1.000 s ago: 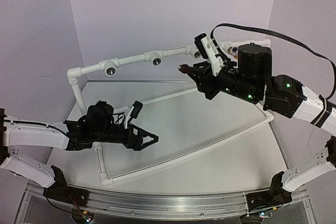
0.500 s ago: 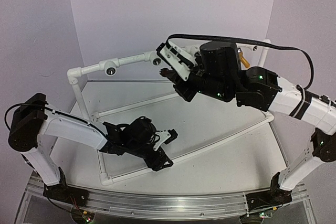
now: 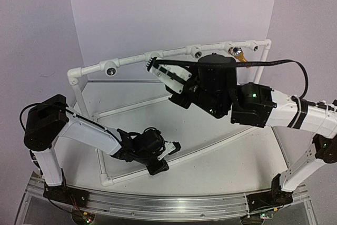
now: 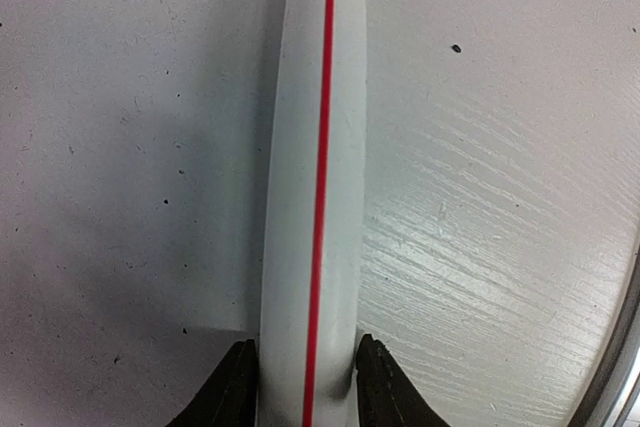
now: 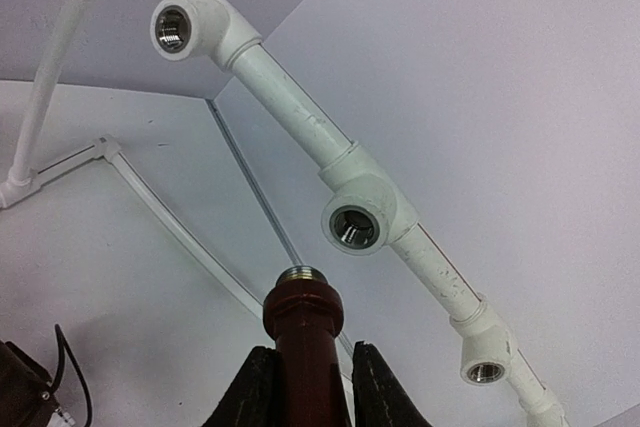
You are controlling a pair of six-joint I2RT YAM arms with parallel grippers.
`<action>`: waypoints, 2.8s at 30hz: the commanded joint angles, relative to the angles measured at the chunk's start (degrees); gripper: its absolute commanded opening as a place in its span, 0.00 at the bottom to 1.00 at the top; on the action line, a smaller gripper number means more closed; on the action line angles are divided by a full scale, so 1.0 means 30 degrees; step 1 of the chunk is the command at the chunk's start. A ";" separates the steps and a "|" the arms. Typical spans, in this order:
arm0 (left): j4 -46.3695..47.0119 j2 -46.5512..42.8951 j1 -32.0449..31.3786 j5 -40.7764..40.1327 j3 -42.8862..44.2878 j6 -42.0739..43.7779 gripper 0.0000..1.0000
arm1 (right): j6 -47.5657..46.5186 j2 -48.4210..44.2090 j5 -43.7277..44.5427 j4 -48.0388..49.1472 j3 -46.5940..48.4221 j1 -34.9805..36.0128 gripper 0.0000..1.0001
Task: Install the water faucets
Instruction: Hold the pipe with the faucet installed at the center of the board, then screw the water faucet onto the adaptor.
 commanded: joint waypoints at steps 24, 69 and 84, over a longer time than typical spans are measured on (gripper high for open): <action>0.1242 0.1169 -0.0036 -0.0785 -0.0873 0.1456 0.00 | -1.7604 0.4607 0.3109 1.7290 -0.2691 -0.1131 0.00; 0.1178 0.2965 -0.0807 0.1595 -0.0066 0.1891 0.00 | -0.4783 0.4378 0.3733 1.4697 -0.1208 -0.1820 0.00; 0.0822 0.3108 -0.1026 0.1823 0.0162 0.1951 0.00 | -0.0437 0.4593 0.2920 1.4317 -0.0902 -0.2191 0.00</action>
